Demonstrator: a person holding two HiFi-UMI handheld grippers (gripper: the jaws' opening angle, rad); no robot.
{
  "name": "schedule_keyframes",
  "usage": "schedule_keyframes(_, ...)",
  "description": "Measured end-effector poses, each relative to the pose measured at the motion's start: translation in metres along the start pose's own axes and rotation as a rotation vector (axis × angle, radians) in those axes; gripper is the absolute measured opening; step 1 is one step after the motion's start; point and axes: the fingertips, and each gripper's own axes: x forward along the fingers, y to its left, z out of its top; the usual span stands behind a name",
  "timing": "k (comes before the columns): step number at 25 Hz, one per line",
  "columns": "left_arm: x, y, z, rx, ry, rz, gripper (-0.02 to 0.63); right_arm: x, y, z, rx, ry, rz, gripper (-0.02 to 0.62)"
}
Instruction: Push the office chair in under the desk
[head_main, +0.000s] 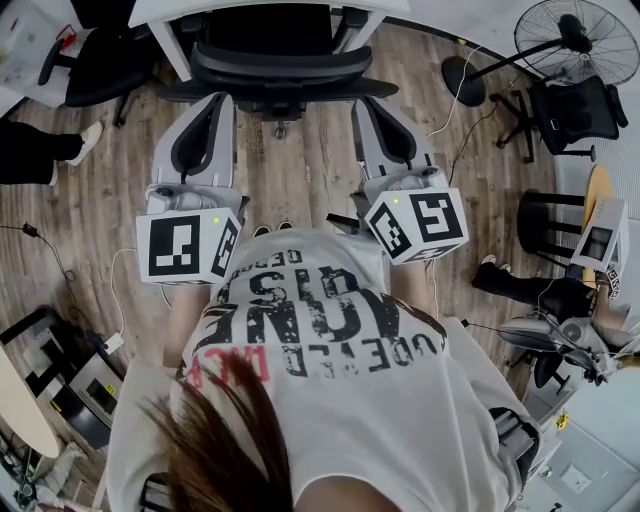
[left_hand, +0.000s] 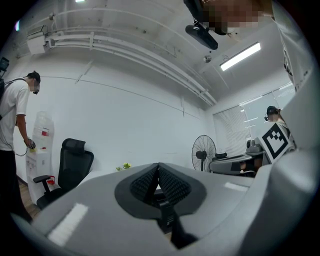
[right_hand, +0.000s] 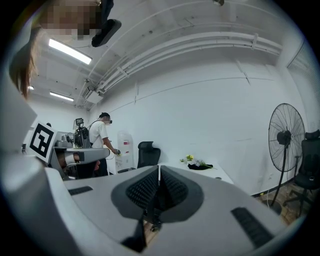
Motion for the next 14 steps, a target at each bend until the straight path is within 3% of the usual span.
schedule_keyframes(14, -0.0027, -0.0072, 0.0008, 0.003, 0.003, 0.005, 0.012, -0.0087, -0.0040, 0.0002, -0.001, -0.002, -0.001, 0.021)
